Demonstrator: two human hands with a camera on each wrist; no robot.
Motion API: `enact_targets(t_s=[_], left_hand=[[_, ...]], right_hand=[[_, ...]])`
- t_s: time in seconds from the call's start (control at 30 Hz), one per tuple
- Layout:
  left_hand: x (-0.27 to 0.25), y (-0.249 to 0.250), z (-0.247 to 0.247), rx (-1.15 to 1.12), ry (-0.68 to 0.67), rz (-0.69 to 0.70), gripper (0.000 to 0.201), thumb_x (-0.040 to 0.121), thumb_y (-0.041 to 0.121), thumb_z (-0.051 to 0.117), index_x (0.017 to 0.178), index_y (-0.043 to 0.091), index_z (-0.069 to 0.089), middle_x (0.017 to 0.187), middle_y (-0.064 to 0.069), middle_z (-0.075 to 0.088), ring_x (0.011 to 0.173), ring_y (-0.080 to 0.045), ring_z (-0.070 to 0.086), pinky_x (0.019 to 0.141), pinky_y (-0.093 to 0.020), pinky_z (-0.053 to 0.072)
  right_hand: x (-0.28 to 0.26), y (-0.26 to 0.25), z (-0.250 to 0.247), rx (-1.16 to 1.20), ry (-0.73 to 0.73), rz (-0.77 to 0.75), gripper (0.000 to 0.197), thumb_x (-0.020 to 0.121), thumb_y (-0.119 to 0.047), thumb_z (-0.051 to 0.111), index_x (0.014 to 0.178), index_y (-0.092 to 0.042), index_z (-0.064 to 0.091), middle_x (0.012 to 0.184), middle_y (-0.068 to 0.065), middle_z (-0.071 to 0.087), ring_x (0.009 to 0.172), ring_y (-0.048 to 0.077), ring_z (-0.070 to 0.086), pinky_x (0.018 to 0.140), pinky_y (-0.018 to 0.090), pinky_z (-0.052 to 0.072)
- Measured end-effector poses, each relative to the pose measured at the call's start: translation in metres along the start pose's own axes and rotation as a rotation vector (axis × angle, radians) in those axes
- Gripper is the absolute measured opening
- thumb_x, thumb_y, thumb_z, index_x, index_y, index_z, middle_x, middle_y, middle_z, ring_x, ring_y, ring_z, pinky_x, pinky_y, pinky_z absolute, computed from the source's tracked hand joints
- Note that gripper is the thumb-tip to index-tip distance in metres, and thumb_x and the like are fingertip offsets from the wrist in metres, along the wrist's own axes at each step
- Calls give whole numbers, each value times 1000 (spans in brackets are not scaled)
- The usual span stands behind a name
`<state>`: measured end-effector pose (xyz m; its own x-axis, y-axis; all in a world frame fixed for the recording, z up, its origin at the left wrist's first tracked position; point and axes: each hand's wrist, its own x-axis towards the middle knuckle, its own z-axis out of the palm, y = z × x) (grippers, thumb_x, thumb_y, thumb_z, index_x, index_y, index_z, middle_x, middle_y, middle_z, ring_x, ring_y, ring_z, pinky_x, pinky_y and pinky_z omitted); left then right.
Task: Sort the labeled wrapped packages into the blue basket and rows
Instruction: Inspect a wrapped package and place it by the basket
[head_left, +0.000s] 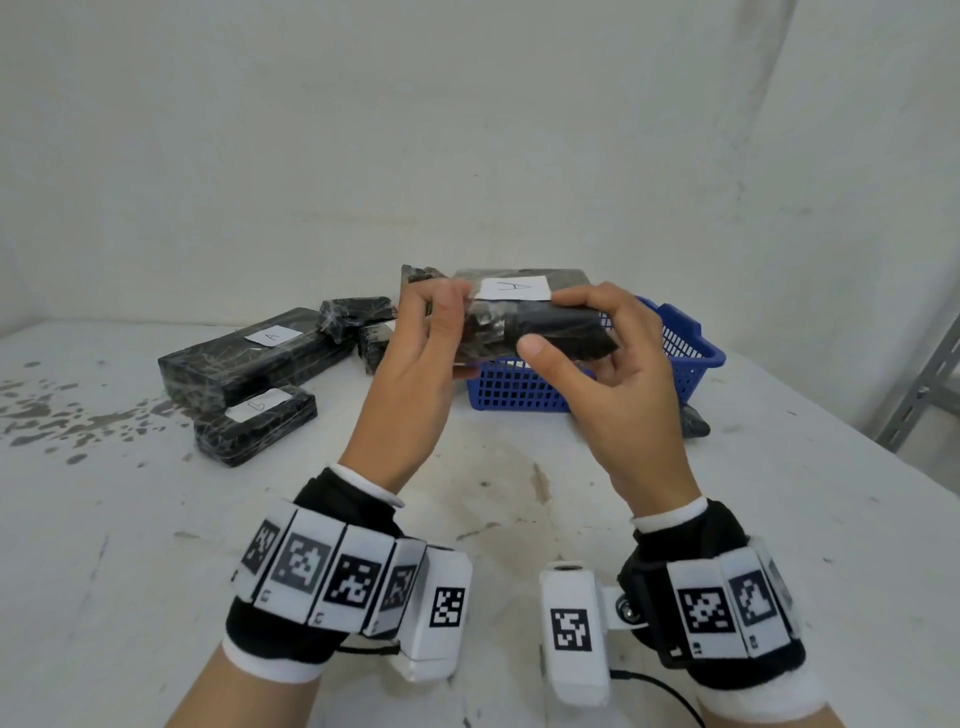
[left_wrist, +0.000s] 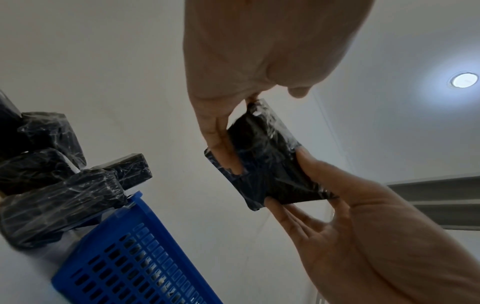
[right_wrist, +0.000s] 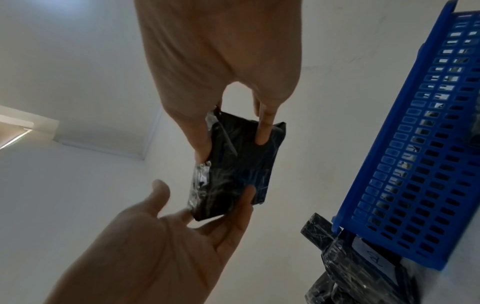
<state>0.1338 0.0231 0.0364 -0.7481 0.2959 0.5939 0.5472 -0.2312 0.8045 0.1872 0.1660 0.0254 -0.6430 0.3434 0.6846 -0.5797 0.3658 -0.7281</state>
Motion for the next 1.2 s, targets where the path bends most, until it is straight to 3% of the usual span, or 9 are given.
enact_targets(t_s=[0.1, 0.17, 0.23, 0.3, 0.4, 0.53, 0.7, 0.93, 1.2], left_hand=[[0, -2, -3, -43, 48, -18, 15, 101, 18, 46, 116, 19, 50, 112, 4, 67, 98, -8, 66, 81, -27, 55], [0, -2, -5, -53, 64, -58, 32, 99, 10, 49, 128, 22, 43, 124, -5, 63, 109, -13, 64, 93, -32, 53], [0, -2, -5, -68, 60, -93, 47, 98, 13, 53, 140, 23, 35, 127, -2, 62, 114, -12, 62, 102, -36, 48], [0, -3, -5, -45, 37, -96, 60, 93, 26, 56, 147, 22, 31, 132, 4, 60, 119, -8, 59, 107, -37, 44], [0, -4, -6, -4, 31, -85, 72, 87, 33, 54, 151, 22, 24, 140, 8, 53, 126, -5, 52, 112, -37, 39], [0, -4, -5, 19, 9, -67, 61, 99, 19, 51, 152, 19, 21, 139, 7, 52, 124, -2, 52, 110, -31, 41], [-1, -4, -2, 56, -37, -41, 61, 99, 15, 50, 151, 20, 18, 126, 21, 51, 110, 14, 55, 90, -8, 45], [0, -5, -4, 5, 75, -44, 57, 96, 19, 58, 146, 21, 30, 133, 3, 57, 117, -3, 58, 96, -22, 49], [3, -5, -7, -13, 78, -71, 53, 93, 30, 59, 141, 16, 43, 128, 4, 62, 117, -9, 60, 104, -36, 47]], right_hand=[[2, -1, -4, 81, -11, 51, 30, 82, -37, 74, 111, -33, 68, 137, 14, 54, 117, 22, 64, 98, 40, 55], [2, -3, -5, 132, -26, 64, 32, 91, -23, 70, 123, -24, 64, 133, 10, 60, 115, 12, 66, 97, 33, 55], [2, -4, -6, 152, -65, 70, 50, 94, -7, 67, 137, -25, 51, 136, 5, 59, 120, 8, 63, 97, 28, 53], [1, -3, -6, 156, -88, 92, 64, 93, -8, 68, 146, -31, 40, 139, 4, 59, 124, 11, 60, 102, 32, 51], [0, -2, -3, 147, -93, 132, 72, 93, -8, 67, 153, -26, 32, 135, 0, 62, 119, 5, 63, 99, 26, 51], [2, -1, -3, 135, -99, 141, 77, 91, -7, 69, 155, -24, 30, 133, -3, 63, 116, 4, 64, 92, 21, 53], [0, 0, 1, 109, -60, 133, 82, 88, -7, 73, 154, -26, 29, 128, -6, 65, 113, 2, 66, 90, 20, 53], [0, 0, 3, 129, -60, 122, 75, 91, -12, 70, 154, -26, 31, 126, 0, 67, 113, 6, 66, 93, 26, 54], [0, 0, 0, 137, -50, 114, 64, 95, -7, 64, 150, -24, 35, 120, 2, 69, 111, 7, 68, 92, 26, 54]])
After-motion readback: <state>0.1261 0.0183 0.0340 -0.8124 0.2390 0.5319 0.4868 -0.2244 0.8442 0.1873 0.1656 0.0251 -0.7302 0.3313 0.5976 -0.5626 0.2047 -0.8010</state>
